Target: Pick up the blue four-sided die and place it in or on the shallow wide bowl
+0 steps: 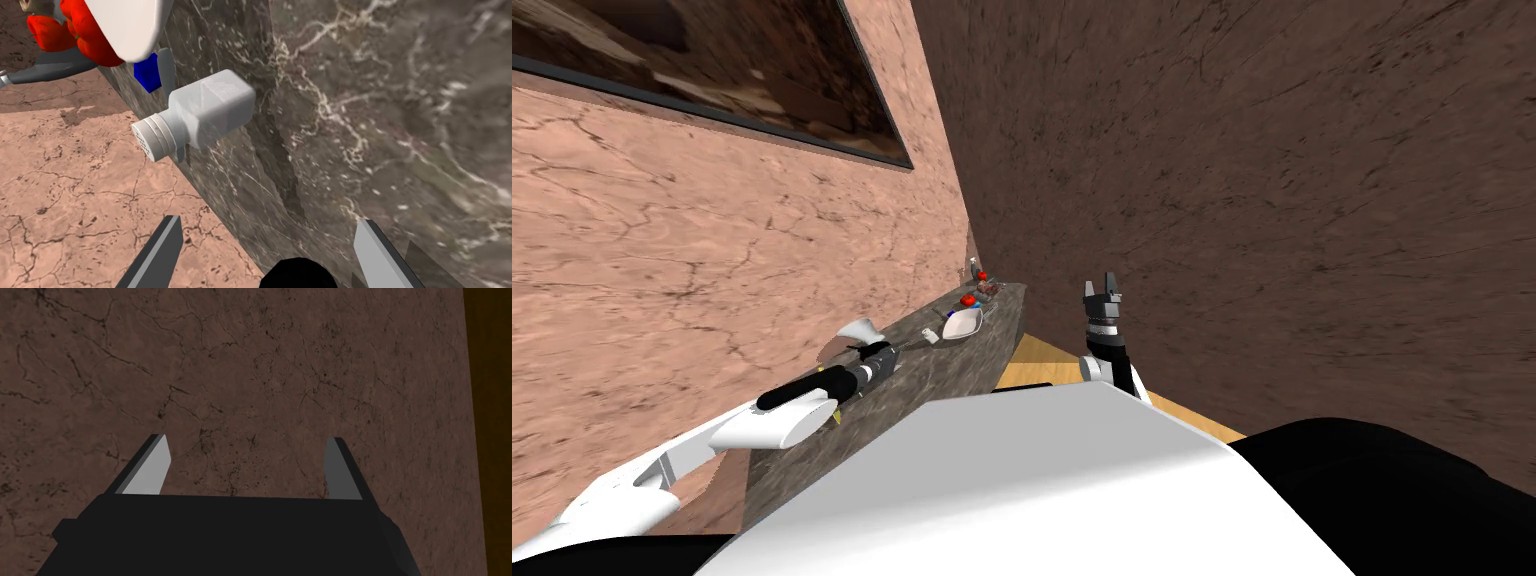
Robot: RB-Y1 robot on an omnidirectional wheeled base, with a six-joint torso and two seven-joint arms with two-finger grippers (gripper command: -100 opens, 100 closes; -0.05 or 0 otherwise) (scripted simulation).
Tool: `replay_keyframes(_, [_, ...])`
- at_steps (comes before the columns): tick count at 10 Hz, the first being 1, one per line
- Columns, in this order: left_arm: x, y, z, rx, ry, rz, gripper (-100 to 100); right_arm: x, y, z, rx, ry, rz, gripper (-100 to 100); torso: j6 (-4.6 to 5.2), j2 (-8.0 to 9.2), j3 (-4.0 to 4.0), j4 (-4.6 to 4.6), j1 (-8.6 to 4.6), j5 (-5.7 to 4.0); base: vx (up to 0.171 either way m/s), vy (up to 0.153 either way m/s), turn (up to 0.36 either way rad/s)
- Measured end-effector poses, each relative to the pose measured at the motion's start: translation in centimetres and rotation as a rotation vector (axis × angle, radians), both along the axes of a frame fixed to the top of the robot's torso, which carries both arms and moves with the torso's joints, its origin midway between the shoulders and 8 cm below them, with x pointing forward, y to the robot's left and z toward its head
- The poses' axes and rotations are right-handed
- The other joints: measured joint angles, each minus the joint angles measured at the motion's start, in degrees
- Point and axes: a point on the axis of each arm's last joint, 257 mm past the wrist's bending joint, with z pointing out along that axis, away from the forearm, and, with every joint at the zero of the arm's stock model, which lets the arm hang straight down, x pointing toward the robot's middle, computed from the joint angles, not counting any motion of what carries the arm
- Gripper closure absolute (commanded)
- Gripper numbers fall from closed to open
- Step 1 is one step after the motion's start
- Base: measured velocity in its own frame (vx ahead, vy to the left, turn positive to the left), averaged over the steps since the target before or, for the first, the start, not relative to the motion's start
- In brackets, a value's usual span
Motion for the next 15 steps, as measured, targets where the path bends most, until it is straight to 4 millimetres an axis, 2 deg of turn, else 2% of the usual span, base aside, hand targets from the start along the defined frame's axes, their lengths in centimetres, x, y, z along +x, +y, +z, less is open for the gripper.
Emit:
replay_keyframes(4, [-2.0, 2.9, -0.9, 0.012, 0.121, 0.053, -100, 0.0, 0.0, 0.0, 0.000, 0.000, 0.000, 0, -0.02, -0.07, -0.04, -0.02, 0.00, 0.00, -0.004, 0.037, -0.236])
replay_keyframes(6, [-3.6, 5.0, -1.4, 0.013, 0.197, 0.100, -100, 0.0, 0.0, 0.0, 0.000, 0.000, 0.000, 0, 0.06, -0.16, -0.10, -0.04, 0.05, 0.01, 0.013, 0.051, -0.342])
replay_keyframes(7, [-4.1, 5.6, -1.3, 0.021, 0.222, 0.111, -100, 0.0, 0.0, 0.0, 0.000, 0.000, 0.000, 0, 0.00, -0.15, -0.09, -0.04, 0.03, 0.01, 0.014, 0.043, -0.422])
replay_keyframes(11, [-6.2, 7.7, -1.4, 0.034, 0.319, 0.169, -100, 0.0, 0.0, 0.0, 0.000, 0.000, 0.000, 0, -0.03, -0.22, -0.13, -0.05, -0.04, 0.00, 0.018, 0.030, -0.149])
replay_keyframes(15, [-8.3, 9.5, -1.4, 0.039, 0.399, 0.224, -100, 0.0, 0.0, 0.0, 0.000, 0.000, 0.000, 0, -0.05, -0.30, -0.17, -0.07, -0.02, 0.01, 0.039, 0.036, -0.311])
